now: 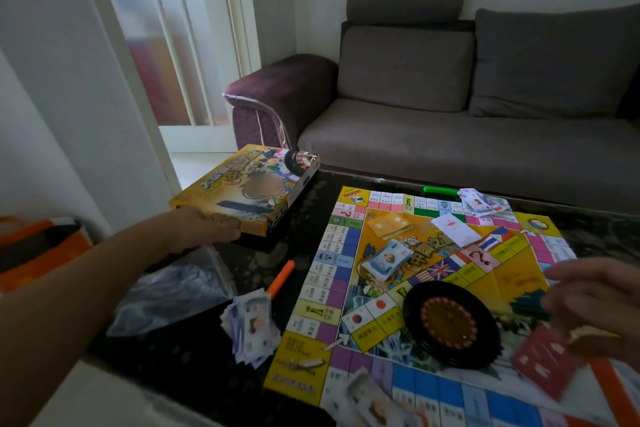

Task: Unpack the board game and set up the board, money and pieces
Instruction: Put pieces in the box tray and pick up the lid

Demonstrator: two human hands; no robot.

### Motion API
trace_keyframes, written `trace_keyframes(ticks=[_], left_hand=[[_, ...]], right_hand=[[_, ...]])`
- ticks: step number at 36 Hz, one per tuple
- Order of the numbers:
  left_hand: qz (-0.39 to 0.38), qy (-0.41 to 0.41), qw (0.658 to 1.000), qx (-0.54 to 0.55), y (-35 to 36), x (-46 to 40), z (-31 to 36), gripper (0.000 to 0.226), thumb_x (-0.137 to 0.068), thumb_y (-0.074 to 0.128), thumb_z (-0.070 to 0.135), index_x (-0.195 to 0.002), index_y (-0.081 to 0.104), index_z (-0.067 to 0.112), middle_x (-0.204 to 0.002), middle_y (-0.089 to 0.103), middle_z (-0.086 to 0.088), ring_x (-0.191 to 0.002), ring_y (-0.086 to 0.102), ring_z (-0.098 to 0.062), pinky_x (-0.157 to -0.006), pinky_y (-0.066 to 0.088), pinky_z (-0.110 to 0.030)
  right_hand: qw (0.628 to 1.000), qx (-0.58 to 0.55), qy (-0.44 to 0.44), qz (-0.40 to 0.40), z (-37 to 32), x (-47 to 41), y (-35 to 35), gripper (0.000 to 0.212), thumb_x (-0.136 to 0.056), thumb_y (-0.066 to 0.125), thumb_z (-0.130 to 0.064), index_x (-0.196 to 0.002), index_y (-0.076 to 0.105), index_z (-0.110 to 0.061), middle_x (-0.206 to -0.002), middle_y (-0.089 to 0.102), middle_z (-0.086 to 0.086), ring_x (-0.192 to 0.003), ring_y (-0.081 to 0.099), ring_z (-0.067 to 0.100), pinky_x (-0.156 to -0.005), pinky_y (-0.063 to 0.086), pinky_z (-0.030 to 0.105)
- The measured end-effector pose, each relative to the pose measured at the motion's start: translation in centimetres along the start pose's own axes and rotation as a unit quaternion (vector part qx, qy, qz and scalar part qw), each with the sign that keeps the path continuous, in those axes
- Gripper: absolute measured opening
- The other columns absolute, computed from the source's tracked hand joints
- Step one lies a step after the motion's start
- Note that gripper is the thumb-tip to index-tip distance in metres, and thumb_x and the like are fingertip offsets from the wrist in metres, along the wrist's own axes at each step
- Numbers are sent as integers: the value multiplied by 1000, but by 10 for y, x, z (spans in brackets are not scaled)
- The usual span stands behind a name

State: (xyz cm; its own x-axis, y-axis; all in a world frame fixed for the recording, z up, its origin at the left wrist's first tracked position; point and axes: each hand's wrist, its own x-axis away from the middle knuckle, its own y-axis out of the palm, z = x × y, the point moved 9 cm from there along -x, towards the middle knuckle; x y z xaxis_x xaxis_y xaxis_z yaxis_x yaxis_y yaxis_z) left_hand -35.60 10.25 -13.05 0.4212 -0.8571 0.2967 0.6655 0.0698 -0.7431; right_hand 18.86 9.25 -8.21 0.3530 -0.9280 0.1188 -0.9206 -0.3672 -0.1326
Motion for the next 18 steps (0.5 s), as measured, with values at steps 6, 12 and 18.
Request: trace_keyframes(ticks=[6,12,18], left_hand=[[-81,-36,942,-323,12,27,-41,33,-92,70,51,-108,68,22,-107,61,7,-102,60,-13,-98,50,-28],[177,-72,939,-287,-29,46,-53,24,-102,55,24,-80,50,15,-82,55,-4,-82,57,-22,-84,52,-40],[305,9,944,-123,-67,75,8,14,-91,66,31,-85,68,19,-86,69,-9,-76,61,-30,-74,50,-38]], right_hand=[[999,-19,16,32,-20,13,27,71,-30,97,-64,-87,80,-25,-88,75,22,-66,72,28,-59,54,43],[997,13,-20,69,-12,21,14,28,-96,64,0,-85,79,-21,-84,74,24,-68,68,36,-69,49,43],[991,73,-14,112,-9,31,7,19,-97,62,6,-102,71,-10,-76,73,19,-61,67,30,-59,55,39]])
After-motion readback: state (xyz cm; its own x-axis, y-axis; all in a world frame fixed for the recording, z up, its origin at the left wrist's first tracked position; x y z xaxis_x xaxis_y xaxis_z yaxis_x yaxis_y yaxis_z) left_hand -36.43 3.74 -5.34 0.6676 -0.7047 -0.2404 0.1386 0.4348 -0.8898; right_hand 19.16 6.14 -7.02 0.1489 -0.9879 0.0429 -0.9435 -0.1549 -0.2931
